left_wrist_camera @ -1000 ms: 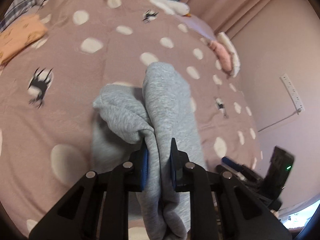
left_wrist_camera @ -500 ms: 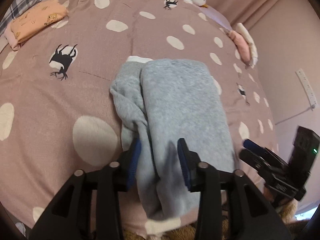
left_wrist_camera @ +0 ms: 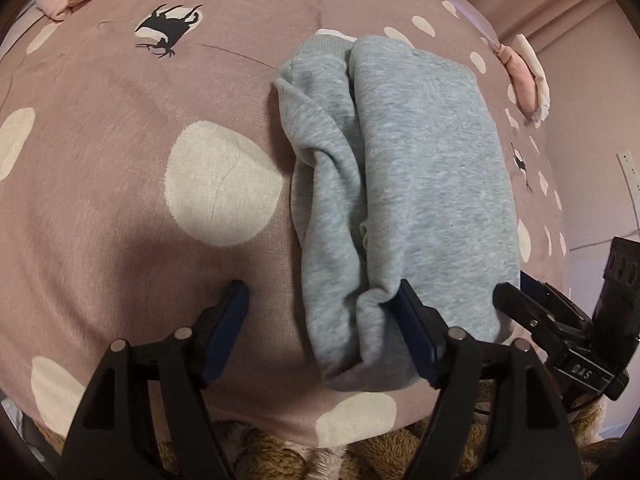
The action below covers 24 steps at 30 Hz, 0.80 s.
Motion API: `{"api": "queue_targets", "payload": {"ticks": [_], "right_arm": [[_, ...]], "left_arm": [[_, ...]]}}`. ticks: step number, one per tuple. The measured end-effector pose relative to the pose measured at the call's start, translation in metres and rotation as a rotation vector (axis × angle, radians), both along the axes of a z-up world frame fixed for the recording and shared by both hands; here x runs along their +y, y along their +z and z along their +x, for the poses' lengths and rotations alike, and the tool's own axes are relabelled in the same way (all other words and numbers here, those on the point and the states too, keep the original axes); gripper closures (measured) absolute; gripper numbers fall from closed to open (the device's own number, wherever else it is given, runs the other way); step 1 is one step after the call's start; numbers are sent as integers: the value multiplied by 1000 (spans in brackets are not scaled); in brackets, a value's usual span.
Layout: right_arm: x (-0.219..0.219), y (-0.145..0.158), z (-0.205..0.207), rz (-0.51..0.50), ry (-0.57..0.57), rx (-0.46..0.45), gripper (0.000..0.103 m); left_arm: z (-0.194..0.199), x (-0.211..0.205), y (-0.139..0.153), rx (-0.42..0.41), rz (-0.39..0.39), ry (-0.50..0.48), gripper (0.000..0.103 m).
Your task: Fold small clothes
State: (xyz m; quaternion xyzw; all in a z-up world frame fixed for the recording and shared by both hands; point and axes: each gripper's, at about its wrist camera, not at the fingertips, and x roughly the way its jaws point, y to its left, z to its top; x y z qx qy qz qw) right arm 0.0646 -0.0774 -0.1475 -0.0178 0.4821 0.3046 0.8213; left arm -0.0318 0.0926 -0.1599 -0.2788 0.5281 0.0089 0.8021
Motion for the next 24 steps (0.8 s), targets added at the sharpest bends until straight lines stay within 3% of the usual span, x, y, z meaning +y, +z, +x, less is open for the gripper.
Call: {"api": "queue_targets", "payload": {"ticks": [4, 7, 8, 9, 10, 11, 17, 21, 24], "right_arm": [[-3, 2, 1, 13, -7, 17, 33], [-11, 12, 7, 62, -17, 14, 32], [-12, 13, 10, 75, -25, 16, 25], [-14, 15, 15, 86, -43, 20, 17], [-14, 15, 19, 85, -58, 17, 15], [-12, 16, 22, 81, -68, 8, 15], [8, 7, 41, 83, -47, 44, 15], [20, -2, 47, 94, -18, 79, 15], [26, -7, 50, 114, 8, 105, 16]], "left_arm": [[2, 7, 10, -20, -67, 6, 32], [6, 14, 23, -97, -114, 24, 29], [9, 15, 26, -113, -122, 24, 26], [13, 15, 27, -124, -126, 23, 18], [19, 17, 27, -132, -127, 26, 10], [23, 18, 25, -137, -129, 32, 9], [45, 16, -3, -66, -231, -12, 11], [50, 14, -3, -76, -260, -19, 11], [56, 8, -2, -80, -267, -34, 18]]}}
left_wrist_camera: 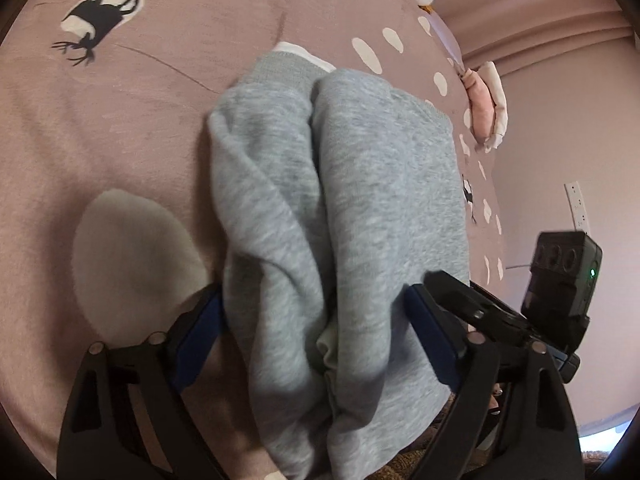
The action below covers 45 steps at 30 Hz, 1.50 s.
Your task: Fold small clothes
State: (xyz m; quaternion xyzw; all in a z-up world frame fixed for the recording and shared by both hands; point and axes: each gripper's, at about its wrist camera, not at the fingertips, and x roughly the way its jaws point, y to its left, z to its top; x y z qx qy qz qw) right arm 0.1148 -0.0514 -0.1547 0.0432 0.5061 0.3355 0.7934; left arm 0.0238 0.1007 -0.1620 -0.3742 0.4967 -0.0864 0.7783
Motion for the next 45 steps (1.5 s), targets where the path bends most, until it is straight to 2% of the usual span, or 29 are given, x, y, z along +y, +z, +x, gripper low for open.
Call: {"api": "queue_targets", "payload": {"ticks": [2, 3, 4, 5, 6, 9, 12, 19, 22, 27, 33, 37, 45], "right_arm": [[2, -3, 3, -1, 0, 9, 22], [4, -6, 4, 7, 4, 17, 28], [4, -7, 6, 10, 0, 25, 30], [4, -9, 7, 6, -9, 29, 35], [4, -9, 8, 4, -12, 29, 39], [0, 1, 0, -5, -6, -24, 63], [-4, 12, -4, 7, -6, -63, 73], [-34, 53, -7, 50, -50, -170, 73], [-55, 67, -2, 61, -82, -206, 73], [-73, 73, 5, 48, -145, -253, 73], [-89, 68, 23, 35, -201, -257, 73], [-95, 54, 35, 24, -214, -227, 74], [-99, 16, 47, 9, -233, -103, 73]], "left_arm": [[5, -8, 1, -7, -2, -19, 31], [7, -11, 0, -11, -24, -30, 45], [8, -13, -2, -7, -52, -33, 48], [10, -15, -2, -1, -46, -26, 49], [11, -19, 0, -3, -23, -28, 51], [11, -30, 15, -25, 59, -31, 56], [11, -42, 36, -70, 116, -40, 61], [13, -62, 78, -211, 154, -80, 61], [23, -74, 86, -251, 153, -106, 61], [47, -100, 93, -301, 182, -147, 61], [73, -117, 81, -304, 181, -170, 61], [88, -123, 64, -246, 187, -179, 61], [106, -127, 38, -132, 194, -186, 61]]}}
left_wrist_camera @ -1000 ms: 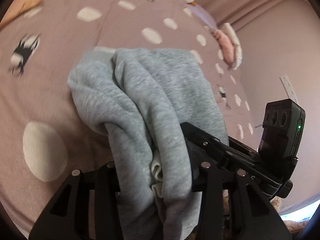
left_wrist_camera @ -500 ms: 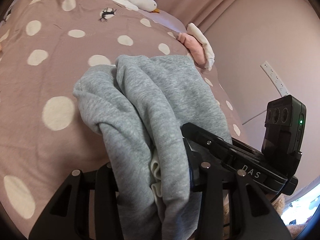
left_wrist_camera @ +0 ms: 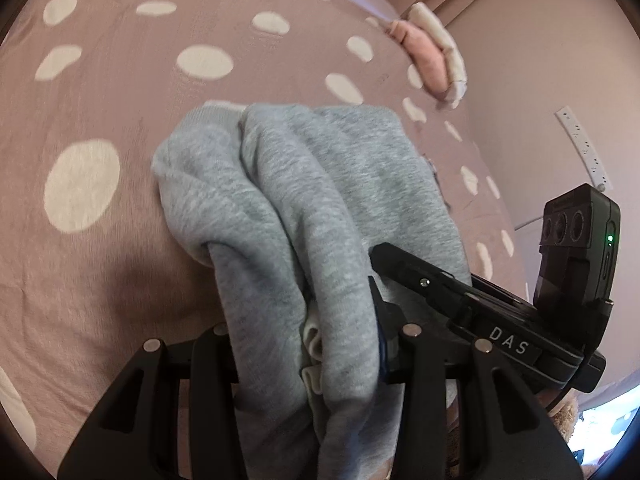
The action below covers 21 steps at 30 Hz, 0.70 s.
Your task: Fold small clothes
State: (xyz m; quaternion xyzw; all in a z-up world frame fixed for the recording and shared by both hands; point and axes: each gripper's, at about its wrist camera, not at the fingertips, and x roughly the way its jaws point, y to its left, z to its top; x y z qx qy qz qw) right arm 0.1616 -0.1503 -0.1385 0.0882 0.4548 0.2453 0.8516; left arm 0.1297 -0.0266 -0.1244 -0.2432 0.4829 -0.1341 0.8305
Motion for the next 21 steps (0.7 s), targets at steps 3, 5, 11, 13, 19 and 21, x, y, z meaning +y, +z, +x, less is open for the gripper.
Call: {"api": "queue_targets", "payload": {"ticks": [3, 5, 11, 13, 19, 21], "right_arm": [[-1, -1, -1, -4, -8, 5, 72], [-2, -2, 0, -5, -12, 12, 70], [-3, -1, -2, -32, -42, 20, 59], [-3, 3, -5, -49, -50, 13, 54], [-10, 34, -26, -91, -81, -97, 27], [-13, 48, -36, -79, -85, -149, 20]], "left_arm": [[1, 0, -1, 6, 1, 2, 59], [3, 1, -3, 24, 4, 12, 55], [-6, 4, -3, 32, 5, 37, 51], [-11, 5, 3, 20, 23, 39, 49], [-28, 12, 26, -47, 131, 79, 36], [-36, 16, 38, -76, 138, 94, 27]]}}
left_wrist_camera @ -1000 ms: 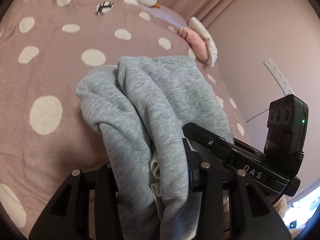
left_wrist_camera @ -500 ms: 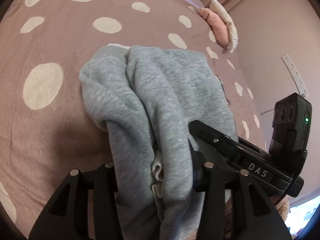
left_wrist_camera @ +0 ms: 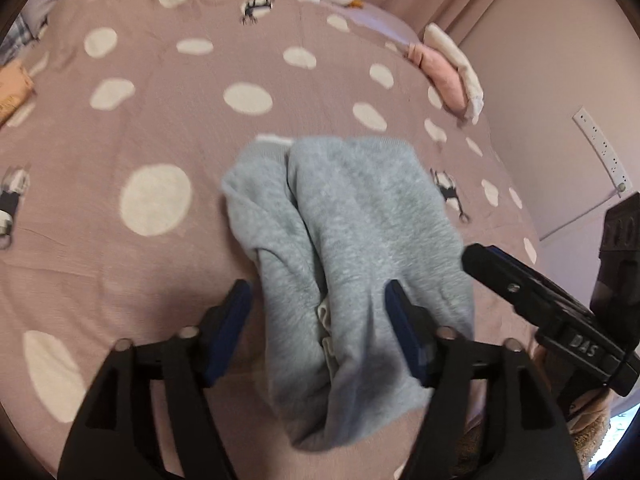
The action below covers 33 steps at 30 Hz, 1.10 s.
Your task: Fold small clothes
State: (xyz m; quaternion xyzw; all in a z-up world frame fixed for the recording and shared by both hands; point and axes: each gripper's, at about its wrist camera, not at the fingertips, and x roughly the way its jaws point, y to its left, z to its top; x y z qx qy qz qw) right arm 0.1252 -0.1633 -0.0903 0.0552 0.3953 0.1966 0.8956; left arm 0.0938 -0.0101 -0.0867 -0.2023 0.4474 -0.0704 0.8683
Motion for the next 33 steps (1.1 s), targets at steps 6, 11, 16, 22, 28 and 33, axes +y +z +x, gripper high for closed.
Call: {"api": "queue_targets", "payload": {"ticks": [6, 11, 16, 22, 28, 33], "right_arm": [[-4, 38, -28, -8, -22, -132, 3], [-6, 64, -51, 17, -27, -228, 1], [-6, 70, -63, 9, -46, -269, 1], [-8, 66, -73, -15, -68, -283, 1], [-9, 60, -77, -22, -73, -262, 1], [-9, 55, -79, -33, -81, -241, 1]], "left_arm": [[-30, 9, 46, -147, 60, 4, 13], [-56, 14, 75, -235, 121, 32, 0], [-73, 15, 87, -259, 143, 48, 0], [-81, 10, 83, -237, 183, 74, 0], [-85, 4, 77, -215, 234, 72, 0], [-86, -1, 71, -188, 236, 58, 0]]}}
